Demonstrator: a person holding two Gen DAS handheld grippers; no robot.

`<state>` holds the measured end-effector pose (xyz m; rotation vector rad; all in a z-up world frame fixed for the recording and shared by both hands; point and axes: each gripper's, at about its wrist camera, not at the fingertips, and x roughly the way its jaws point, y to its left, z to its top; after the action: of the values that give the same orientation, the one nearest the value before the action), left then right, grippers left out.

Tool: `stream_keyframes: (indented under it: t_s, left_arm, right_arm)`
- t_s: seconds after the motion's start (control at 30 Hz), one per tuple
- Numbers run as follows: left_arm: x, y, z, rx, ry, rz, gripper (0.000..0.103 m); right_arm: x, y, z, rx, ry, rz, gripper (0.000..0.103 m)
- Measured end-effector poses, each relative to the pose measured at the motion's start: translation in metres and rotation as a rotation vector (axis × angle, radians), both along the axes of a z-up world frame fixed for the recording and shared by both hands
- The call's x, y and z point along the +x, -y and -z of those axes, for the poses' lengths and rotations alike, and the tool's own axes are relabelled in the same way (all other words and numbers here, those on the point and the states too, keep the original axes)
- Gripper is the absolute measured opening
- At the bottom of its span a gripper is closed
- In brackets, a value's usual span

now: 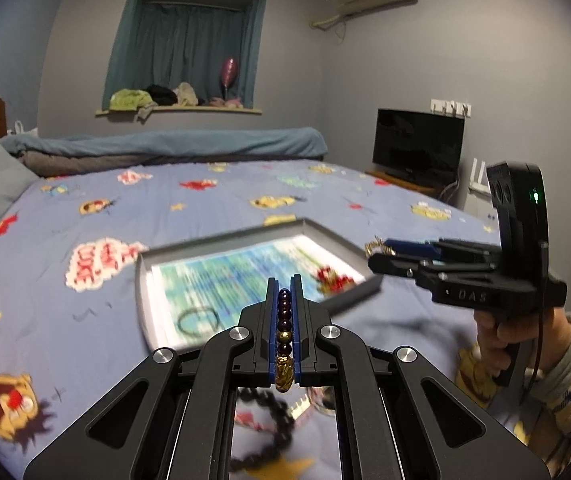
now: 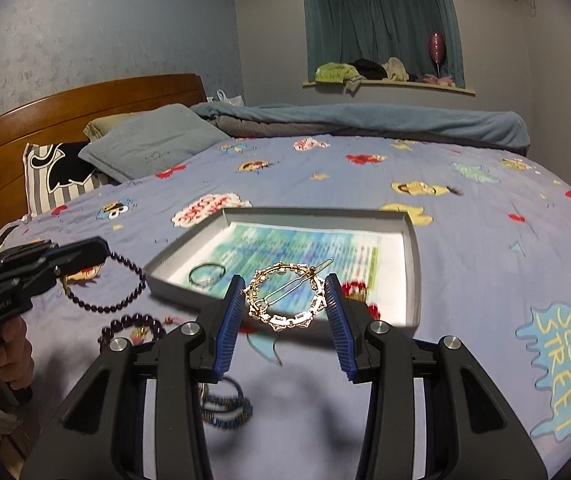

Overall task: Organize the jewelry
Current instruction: 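Carry the black bracelet into the grey box with the left tool while the right places the clip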

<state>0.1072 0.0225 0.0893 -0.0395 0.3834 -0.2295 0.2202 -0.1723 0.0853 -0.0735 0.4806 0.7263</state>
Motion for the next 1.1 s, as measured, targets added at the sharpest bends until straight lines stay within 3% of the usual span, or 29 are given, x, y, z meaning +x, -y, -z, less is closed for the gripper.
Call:
stream_keyframes:
  t_s: [0.43, 0.73, 1.1]
  left_arm:
    - [0.041, -0.011, -0.009, -0.010, 0.023, -0.034, 0.006]
    - [0.069, -0.018, -0.006, -0.038, -0.001, -0.033, 0.006]
    - [0.111, -0.011, 0.035, -0.030, -0.210, -0.015, 0.006]
  right_arm:
    - [0.038, -0.007, -0.003, 0.024, 0.014, 0.012, 0.041]
    - [0.055, -0.036, 0.017, -0.050, -0.033, -0.036, 0.041]
    - [0.068, -0.055, 0.042, -0.112, -0.111, -0.065, 0.041]
